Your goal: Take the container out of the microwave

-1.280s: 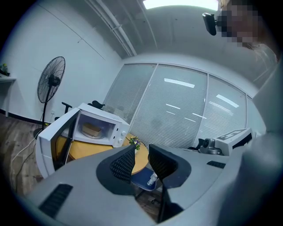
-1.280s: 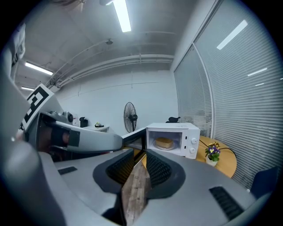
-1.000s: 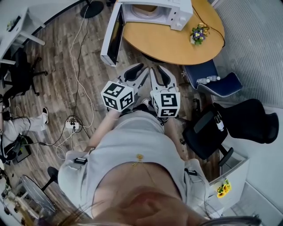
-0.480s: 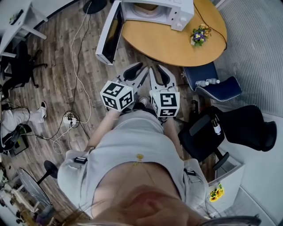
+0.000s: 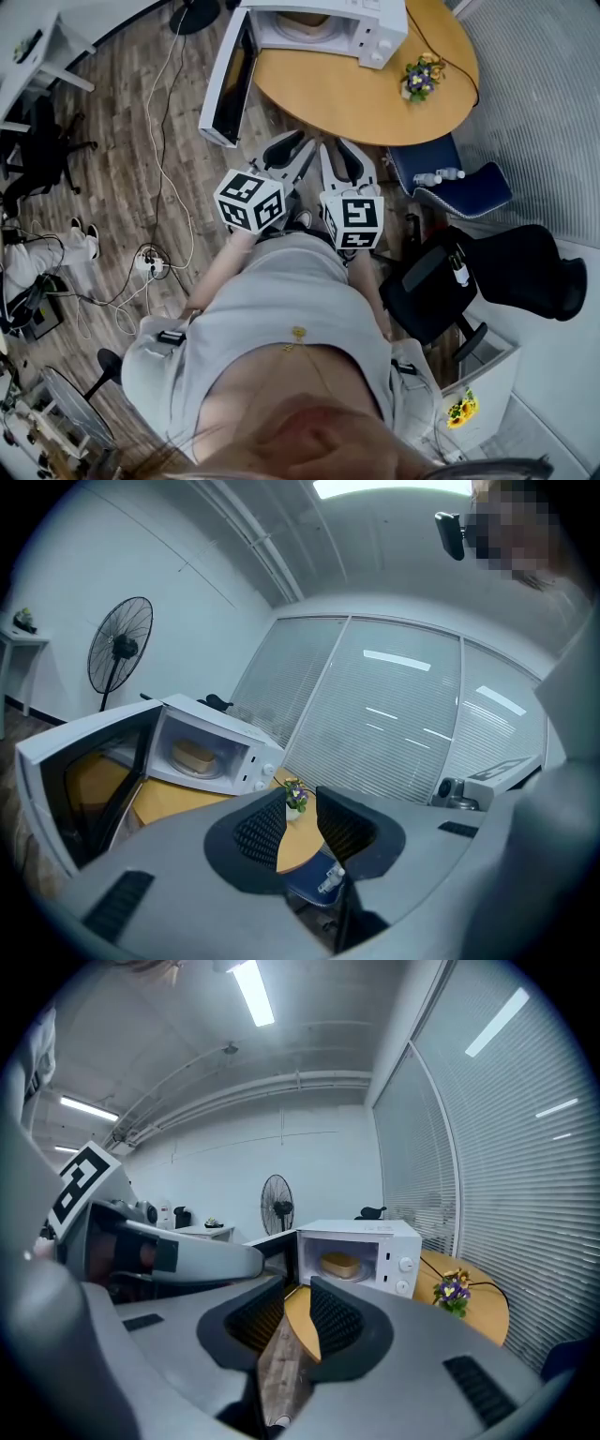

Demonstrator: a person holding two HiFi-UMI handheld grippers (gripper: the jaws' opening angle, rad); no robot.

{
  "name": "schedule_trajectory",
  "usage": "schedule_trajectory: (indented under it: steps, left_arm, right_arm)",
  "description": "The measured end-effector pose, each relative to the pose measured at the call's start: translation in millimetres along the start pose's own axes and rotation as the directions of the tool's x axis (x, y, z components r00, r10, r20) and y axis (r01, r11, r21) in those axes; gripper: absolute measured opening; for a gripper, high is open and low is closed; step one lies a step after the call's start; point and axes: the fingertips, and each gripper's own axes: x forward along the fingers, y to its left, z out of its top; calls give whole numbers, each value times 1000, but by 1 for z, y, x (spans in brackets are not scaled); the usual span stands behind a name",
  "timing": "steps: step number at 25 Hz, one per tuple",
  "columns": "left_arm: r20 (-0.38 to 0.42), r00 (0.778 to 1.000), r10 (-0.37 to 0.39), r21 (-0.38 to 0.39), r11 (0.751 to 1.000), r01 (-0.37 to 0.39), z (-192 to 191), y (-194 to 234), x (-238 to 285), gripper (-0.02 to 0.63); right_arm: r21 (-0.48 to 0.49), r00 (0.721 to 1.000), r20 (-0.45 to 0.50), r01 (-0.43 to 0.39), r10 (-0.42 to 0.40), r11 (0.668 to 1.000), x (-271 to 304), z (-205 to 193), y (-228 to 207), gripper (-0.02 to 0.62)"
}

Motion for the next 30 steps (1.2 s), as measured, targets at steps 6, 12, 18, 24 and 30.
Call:
schedule_trajectory:
  steps: [6,12,18,24,30]
  left_arm:
    - [-8,1000,-7,4,1000,7,11,13,13,103]
    - [-23,1000,-13,1,1000,13,16,27,27,103]
    - [-21,1000,-14,-7,1000,13,24,41,46,103]
    - [-23,999,-30,-18,999,30,36,56,72,103]
    - [-30,999,-44,-19,999,43,48,74,99,103]
  right_arm:
    - [6,1000,-7,15,-15,1000,16,5,-10,95]
    - [8,1000,-13,23,-23,1000,34,8,-18,95]
    - [10,999,-18,33,-33,999,51,11,-31,95]
    - [8,998,-16,54,-54,999,75,20,-48,95]
    - [13,997,-18,73,-73,997,99,26,-65,95]
